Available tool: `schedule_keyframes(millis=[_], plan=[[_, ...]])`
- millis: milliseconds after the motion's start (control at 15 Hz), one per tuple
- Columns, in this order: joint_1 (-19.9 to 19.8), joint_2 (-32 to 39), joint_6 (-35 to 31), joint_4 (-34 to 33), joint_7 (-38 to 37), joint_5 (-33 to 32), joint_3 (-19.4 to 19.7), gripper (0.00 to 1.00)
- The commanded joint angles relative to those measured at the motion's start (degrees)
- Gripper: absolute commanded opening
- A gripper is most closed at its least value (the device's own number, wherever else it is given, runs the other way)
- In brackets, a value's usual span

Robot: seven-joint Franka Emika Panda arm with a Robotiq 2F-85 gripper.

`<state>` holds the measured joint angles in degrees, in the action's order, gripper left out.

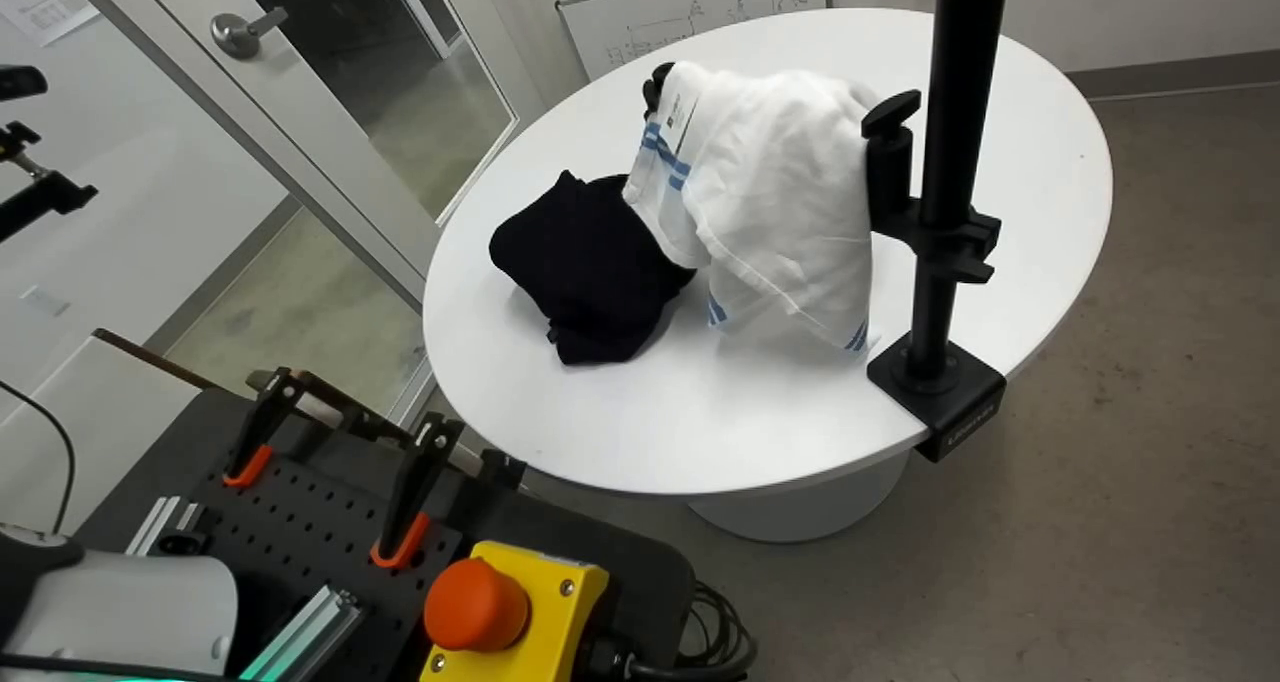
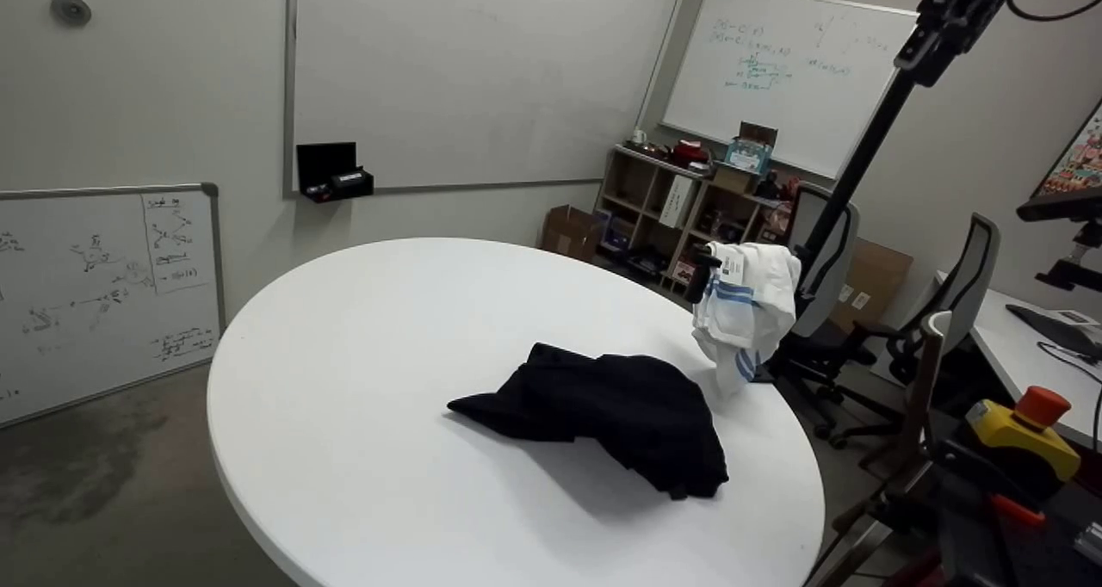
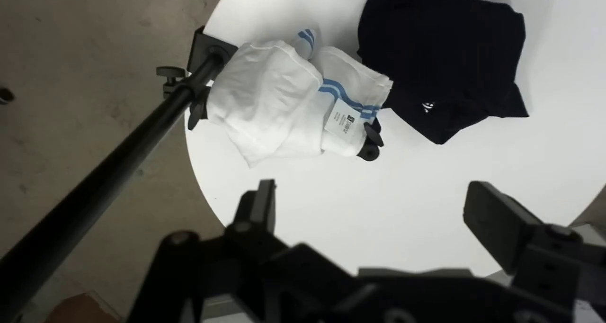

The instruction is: Unhang the towel from the object and put it on the table

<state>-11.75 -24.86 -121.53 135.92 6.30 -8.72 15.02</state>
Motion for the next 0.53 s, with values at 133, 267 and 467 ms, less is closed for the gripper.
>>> schedule_keyframes(millis=[133,267,467], plan=[[-3.77,13.30,-9.86,0.80,-14.74,-2.37,-2.10,1.00],[-4.36,18.36,-13.56,0.24,-19.18,-3.16,-2.13,1.00],[-4.65,25.13,-17.40,-1.76,-24.84,-4.62,-1.38,1.00]])
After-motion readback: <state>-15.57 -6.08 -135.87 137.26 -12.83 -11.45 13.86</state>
